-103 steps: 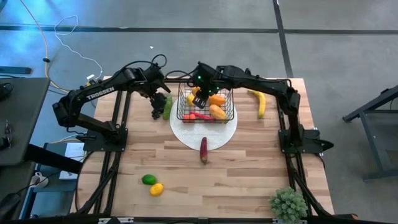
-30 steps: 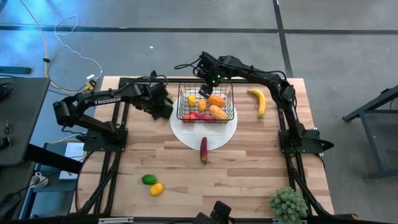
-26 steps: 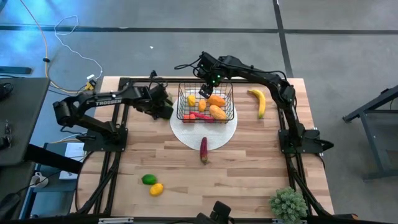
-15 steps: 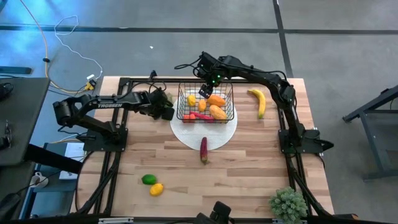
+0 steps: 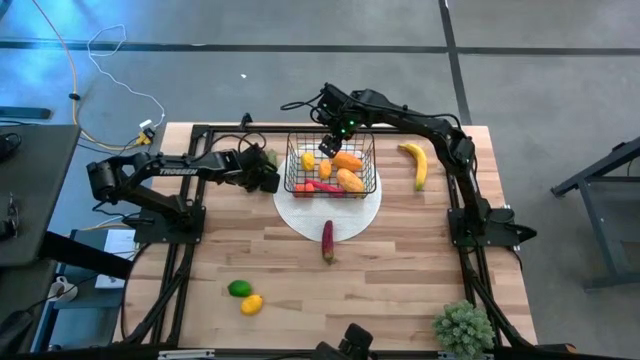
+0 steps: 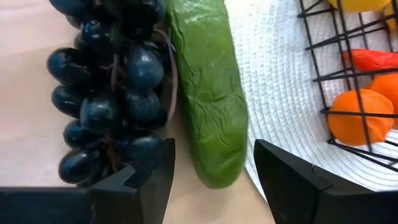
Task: Build produce basket
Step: Put the cucumber into the wire basket
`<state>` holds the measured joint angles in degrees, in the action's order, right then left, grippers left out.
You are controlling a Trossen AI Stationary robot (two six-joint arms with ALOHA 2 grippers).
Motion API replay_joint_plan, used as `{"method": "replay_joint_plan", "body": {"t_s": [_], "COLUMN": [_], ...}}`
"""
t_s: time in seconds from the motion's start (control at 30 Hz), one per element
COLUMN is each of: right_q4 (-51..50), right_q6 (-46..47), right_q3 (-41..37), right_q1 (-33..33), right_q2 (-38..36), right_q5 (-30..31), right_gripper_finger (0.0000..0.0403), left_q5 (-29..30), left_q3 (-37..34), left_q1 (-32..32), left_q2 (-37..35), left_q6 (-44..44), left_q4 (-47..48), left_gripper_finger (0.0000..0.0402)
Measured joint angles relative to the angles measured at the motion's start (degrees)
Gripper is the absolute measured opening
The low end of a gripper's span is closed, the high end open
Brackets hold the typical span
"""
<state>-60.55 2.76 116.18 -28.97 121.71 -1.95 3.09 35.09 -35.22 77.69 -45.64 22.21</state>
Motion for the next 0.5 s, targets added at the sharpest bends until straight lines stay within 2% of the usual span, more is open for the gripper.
{"method": "replay_joint_plan", "body": {"t_s": [0.37, 0.5], "right_q4": [0.0, 0.0], "right_q6": [1.5, 1.7], "right_q3": [0.0, 0.0], "right_q1": [0.0, 0.0], "right_q2": [0.0, 0.0], "right_q5": [0.2, 0.2], "right_gripper_finger": [0.0226, 0.0226], "left_q5": [0.6, 0.9], "left_q3": [0.0, 0.0], "left_q1": [0.0, 0.0], "left_q2": [5.1, 5.1], "left_q6": [0.2, 0.4], "left_q4": [-2.9, -2.8], "left_gripper_finger": [0.0207, 0.0186]}}
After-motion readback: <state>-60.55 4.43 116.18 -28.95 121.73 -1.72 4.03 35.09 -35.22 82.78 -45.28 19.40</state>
